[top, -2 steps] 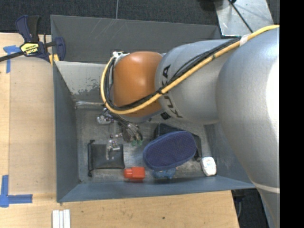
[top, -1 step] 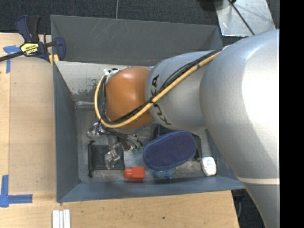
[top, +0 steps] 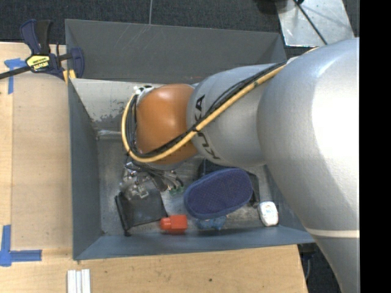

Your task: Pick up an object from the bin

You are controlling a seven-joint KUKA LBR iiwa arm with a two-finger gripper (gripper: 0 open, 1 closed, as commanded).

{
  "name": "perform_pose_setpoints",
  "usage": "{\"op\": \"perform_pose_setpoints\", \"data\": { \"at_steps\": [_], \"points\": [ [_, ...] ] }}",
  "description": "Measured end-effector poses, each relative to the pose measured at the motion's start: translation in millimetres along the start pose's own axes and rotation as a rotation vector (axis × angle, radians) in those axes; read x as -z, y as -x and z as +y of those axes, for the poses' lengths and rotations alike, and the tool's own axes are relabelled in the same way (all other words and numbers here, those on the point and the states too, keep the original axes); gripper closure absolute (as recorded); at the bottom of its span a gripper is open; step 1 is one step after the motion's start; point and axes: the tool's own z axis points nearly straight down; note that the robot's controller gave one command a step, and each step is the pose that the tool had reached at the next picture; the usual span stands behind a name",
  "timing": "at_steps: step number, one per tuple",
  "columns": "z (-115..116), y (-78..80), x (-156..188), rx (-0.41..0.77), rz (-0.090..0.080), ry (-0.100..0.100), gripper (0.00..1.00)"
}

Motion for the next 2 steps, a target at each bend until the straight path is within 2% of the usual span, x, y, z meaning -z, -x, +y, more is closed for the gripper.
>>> {"op": "perform_pose_setpoints", "data": {
  "at_steps": [1,2],
  "points": [
    [6,5.0,-3,0.576,-0.020,-0.009,1.00],
    [10,-2.6,72,0.586,-0.004,-0.002,1.00]
  ]
}}
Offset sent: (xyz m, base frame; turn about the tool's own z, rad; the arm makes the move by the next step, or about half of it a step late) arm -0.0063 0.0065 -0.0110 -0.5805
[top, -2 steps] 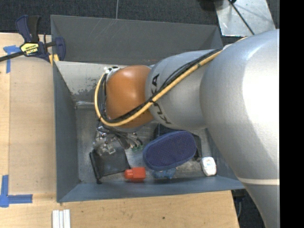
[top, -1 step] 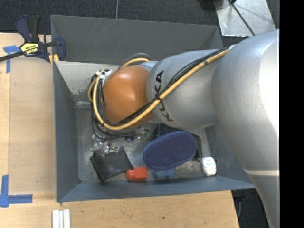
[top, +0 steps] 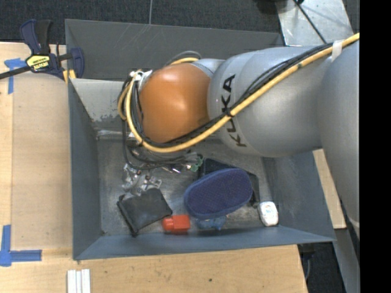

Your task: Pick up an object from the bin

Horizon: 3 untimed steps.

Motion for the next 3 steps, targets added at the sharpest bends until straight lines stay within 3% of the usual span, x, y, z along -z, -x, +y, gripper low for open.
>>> {"op": "perform_pose_setpoints", "data": {
  "at_steps": [1,2,3],
  "points": [
    [1,-1.8,-5,-0.002,0.007,0.006,0.00],
    [3,-61.9,-78,-0.094,0.001,0.004,0.00],
    [2,-55.7,-73,-0.091,-0.014,-0.003,1.00]
  ]
}}
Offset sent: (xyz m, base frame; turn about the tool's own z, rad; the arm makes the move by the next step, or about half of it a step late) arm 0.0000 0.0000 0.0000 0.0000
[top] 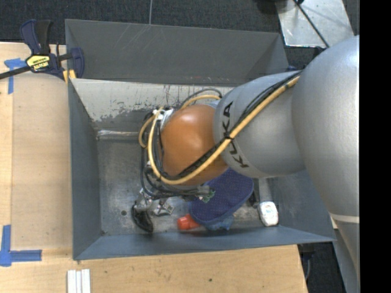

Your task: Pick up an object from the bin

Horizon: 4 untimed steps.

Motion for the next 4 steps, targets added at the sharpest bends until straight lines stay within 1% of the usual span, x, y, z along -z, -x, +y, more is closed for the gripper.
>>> {"op": "perform_pose_setpoints", "data": {
  "at_steps": [1,2,3,4],
  "points": [
    [4,20.0,93,0.699,0.014,0.010,1.00],
    [-4,20.0,33,0.999,0.018,0.023,1.00],
    [-14,15.5,72,0.982,0.014,0.014,1.00],
    [-82,-7.7,194,1.289,0.014,0.015,1.00]
  ]
}}
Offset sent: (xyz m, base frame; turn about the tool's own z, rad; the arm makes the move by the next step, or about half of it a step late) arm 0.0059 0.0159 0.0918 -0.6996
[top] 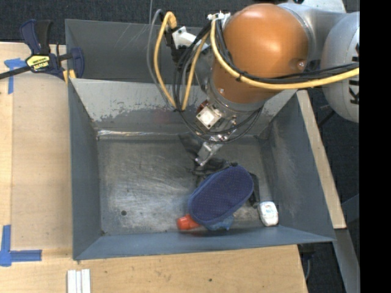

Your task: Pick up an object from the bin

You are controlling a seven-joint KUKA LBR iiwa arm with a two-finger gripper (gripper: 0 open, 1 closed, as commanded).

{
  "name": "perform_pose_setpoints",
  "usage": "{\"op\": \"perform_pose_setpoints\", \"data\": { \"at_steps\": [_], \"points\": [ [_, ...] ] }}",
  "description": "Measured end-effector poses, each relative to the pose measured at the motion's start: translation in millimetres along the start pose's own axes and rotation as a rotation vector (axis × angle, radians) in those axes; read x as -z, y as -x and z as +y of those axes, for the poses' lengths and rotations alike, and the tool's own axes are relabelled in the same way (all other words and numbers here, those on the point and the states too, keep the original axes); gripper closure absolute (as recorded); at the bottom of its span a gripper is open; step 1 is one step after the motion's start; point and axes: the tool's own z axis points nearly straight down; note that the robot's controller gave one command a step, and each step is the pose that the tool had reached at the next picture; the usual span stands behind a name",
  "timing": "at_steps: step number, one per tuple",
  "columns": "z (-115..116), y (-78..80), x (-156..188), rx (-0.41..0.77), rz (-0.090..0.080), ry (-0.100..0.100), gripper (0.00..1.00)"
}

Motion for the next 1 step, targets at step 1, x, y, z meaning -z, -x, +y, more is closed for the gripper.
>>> {"op": "perform_pose_setpoints", "data": {
  "at_steps": [1],
  "points": [
    [-25.9,4.6,-47.5,-0.055,-0.006,0.007,1.00]
  ]
}}
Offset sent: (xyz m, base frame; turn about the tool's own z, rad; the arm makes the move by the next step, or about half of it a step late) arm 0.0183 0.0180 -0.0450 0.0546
